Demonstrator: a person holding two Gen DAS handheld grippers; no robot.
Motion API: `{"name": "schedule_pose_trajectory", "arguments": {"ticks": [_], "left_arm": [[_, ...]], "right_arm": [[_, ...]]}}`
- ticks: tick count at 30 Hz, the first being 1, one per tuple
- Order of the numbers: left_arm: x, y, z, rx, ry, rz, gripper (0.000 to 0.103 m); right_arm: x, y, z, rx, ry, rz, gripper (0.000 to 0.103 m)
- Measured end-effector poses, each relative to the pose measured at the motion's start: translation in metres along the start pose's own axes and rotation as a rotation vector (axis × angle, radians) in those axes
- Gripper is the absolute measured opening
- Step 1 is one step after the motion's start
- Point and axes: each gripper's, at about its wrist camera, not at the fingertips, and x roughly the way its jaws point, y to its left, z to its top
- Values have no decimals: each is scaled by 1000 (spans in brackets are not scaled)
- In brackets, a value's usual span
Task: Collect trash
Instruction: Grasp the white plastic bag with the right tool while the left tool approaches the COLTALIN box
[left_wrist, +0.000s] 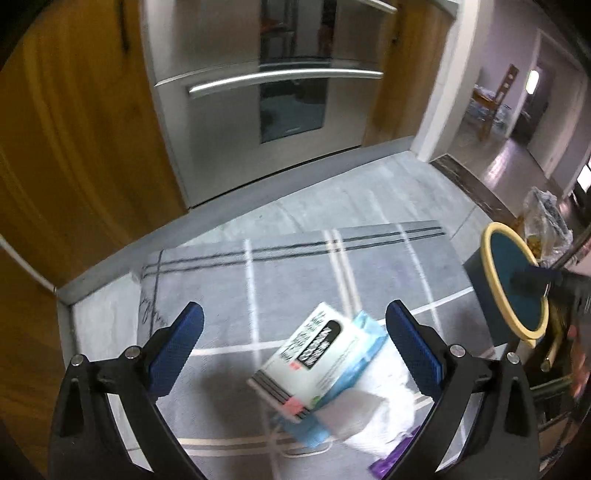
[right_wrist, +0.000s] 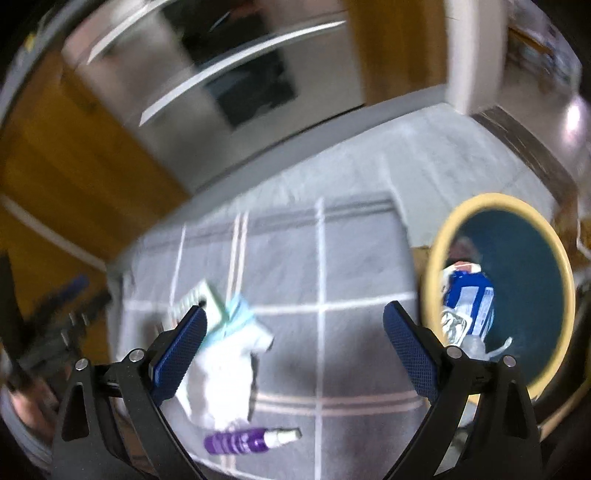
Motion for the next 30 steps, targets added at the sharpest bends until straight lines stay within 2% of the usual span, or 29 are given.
{"name": "schedule_pose_trajectory", "arguments": {"ticks": [3,6,10,13,17,21,25,26,28,29,30], "left_arm": [[10,10,-7,16,36,24,97],[23,13,-18,72,77,38,97],[37,11,-25,108,105,28,97],[42,12,-26,110,122,34,97],[46,14,-26,102,138,34,97],[48,11,-28,111,147,48,97],[51,11,-27,97,153,47,97],[52,10,-27,97,155,46,97],[53,8,-27,101,154,46,97],[54,7,-28,104,154,43,97],[54,6,-28,106,155,41,97]], "right_arm": [[19,22,-17,-22,77,-35,96],[37,32,-36,59,127,-18,96],[62,31,-63,160,186,-60,94],[78,41,-78,147,212,-57,90],[95,58,-86,37,244,-64,75],[107,61,-91,-1,293,-43,63],[119,61,-100,-37,353,-34,36],[121,59,-100,-35,365,-29,24],[120,53,-100,-27,364,-22,9],[117,51,-97,-20,355,-12,4],[114,49,-95,-16,346,-6,2]]}}
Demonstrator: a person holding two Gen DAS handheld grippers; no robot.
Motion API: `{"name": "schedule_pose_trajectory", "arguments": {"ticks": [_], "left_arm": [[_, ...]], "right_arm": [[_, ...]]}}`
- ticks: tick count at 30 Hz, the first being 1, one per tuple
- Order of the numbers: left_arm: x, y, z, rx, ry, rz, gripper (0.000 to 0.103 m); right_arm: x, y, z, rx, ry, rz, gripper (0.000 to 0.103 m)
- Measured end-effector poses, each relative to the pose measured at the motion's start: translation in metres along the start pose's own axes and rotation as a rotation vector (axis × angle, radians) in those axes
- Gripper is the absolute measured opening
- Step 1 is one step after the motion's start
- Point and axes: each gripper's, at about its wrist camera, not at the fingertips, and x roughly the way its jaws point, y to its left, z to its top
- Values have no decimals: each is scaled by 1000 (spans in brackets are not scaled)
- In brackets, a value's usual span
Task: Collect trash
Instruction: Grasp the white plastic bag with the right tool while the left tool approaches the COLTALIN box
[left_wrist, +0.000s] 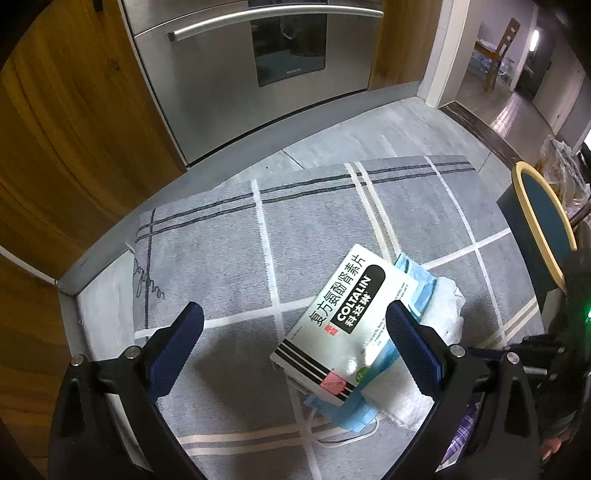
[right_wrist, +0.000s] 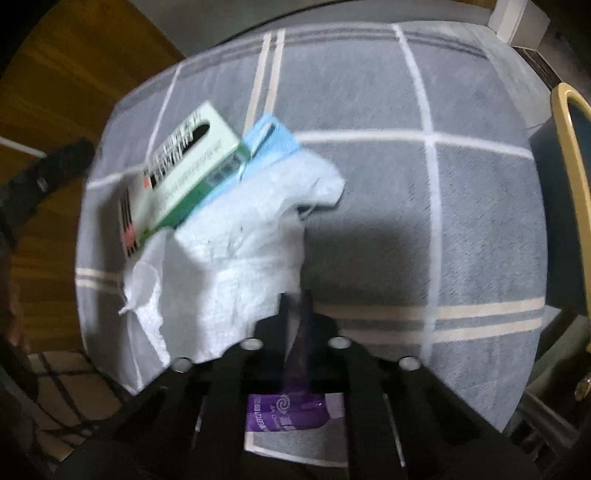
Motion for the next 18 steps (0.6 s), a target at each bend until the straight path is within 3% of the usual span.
{"name": "schedule_pose_trajectory", "arguments": {"ticks": [12,18], "left_arm": [[13,-19,-2,65,19,-31,97],[24,-29,-2,94,32,-85,97]], "right_arm": [[-96,-24,32,30,-294,-39,2],[-114,-38,44,70,-334,-7,2]]}}
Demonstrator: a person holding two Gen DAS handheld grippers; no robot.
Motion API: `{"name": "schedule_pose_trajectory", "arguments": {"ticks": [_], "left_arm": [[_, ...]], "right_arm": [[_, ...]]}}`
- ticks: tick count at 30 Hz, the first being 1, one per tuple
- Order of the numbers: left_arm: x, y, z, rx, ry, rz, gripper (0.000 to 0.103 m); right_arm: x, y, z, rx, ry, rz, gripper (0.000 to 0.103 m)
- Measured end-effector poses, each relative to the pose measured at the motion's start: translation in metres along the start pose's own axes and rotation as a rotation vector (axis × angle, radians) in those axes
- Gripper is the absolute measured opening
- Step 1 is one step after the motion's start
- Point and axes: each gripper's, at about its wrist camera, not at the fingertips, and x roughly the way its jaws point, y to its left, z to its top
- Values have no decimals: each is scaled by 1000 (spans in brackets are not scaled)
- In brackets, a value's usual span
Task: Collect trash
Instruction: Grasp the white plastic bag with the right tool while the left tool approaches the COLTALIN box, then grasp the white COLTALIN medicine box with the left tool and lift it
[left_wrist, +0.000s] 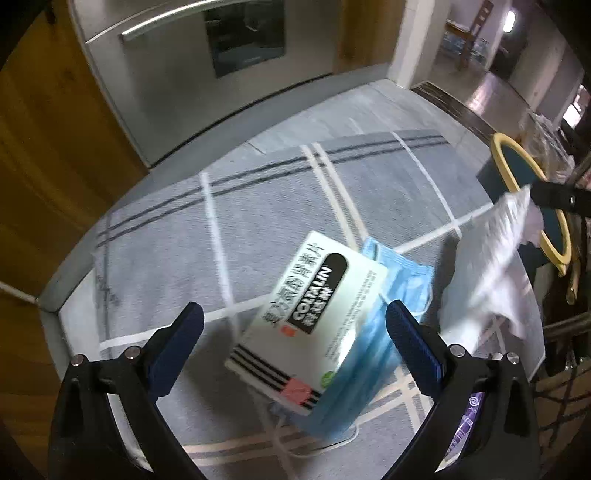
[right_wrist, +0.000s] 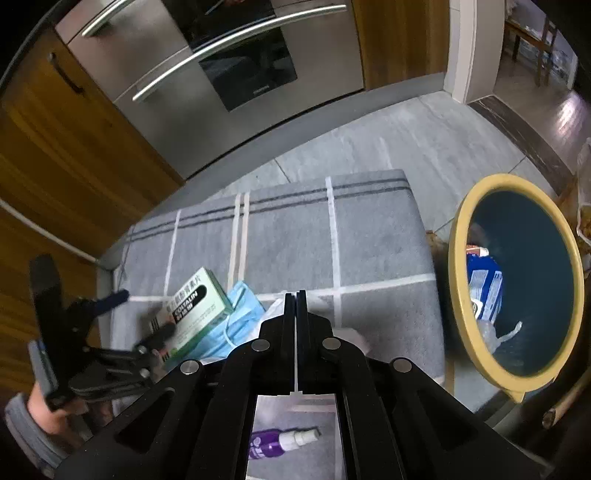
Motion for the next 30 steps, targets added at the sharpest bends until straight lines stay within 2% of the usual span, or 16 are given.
{"name": "schedule_pose_trajectory", "arguments": {"ticks": [4,9,13,15,17,19,22,30], "left_arm": [[17,-10,-1,63,21,-21,97],[39,-16,-9,135,71,14,97],[49,-6,-10,102,96,11,97],[54,1,-11,55,112,-19,97],[57,4,-12,24,132,-48,87],[56,0,-12,49,131,-36,83],[49,-6,-12,83,111,-9,81],[6,-3,3,14,-36,3,75]], "right_arm": [[2,-3,0,9,10,6,2],[-9,-10,3,32,-18,25,2],[-18,-8,8,34,-40,55,2],[-22,-7,10,32,-52,65,2],[-25,-6,12,29,-58,72,2],[-28,-4,14,27,-65,88,2],[-38,-2,19,22,-94,104,2],[-75,-7,30,37,-198,144,2]]}}
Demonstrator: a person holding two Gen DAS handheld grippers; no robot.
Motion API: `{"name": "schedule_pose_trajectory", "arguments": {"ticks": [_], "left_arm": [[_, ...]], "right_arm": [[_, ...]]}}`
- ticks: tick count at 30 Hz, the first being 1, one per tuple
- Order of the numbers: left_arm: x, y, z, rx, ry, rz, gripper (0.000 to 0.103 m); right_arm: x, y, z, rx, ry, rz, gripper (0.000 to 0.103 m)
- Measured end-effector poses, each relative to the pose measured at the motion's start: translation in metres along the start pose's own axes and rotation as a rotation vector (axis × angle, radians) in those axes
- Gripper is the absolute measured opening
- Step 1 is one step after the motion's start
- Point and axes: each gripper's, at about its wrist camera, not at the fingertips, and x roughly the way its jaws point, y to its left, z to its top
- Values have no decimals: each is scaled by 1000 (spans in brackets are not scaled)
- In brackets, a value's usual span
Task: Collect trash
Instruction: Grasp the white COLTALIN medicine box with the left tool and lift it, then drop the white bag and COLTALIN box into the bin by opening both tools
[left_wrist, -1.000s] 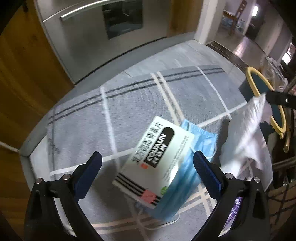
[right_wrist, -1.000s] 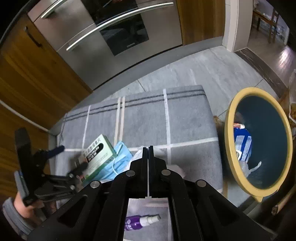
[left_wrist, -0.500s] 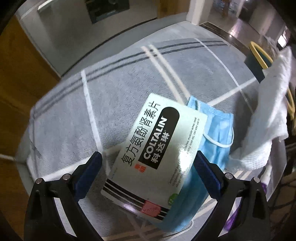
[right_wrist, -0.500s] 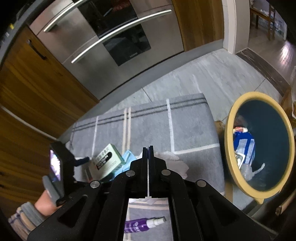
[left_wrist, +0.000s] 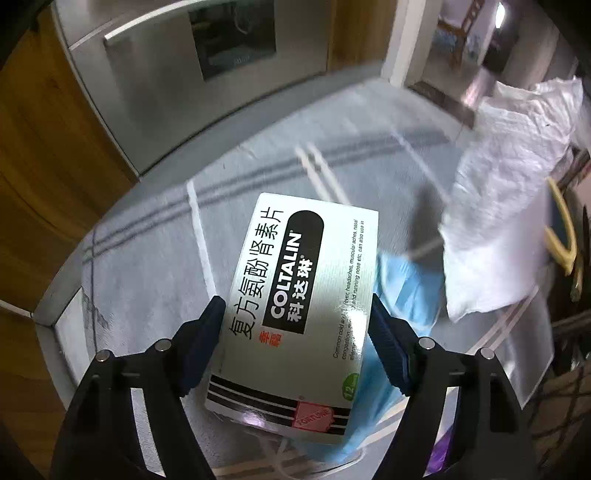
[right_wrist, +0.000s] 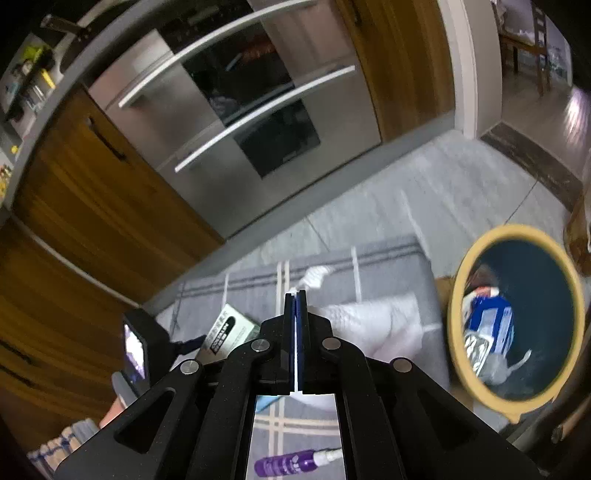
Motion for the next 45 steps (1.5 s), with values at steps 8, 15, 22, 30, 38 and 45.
{"name": "schedule_pose_trajectory", "arguments": {"ticks": [8,15,22,30,38,45], "left_arm": [[-47,-40,21,52,-145,-62,74],[-75,-89,29,140,-206,-136,74],[-72,-148,38,249,-198,-179,74],[-48,-223,74,322,-170,-278,74],[-25,-283,102,385,-142,-287,74],[10,-317,112,406,-76,-248,74]], "right_arm": [[-41,-16,17,27,-114,16,2],[-81,-48,31,98,-225,10,2],[-103,-86,37,179,-300,-40,2],[-122,-110,38,206,-353,-130,2],[-122,-166,36,241,-324,-281,2],[-98,-205,29,360,-241,-314,2]]}}
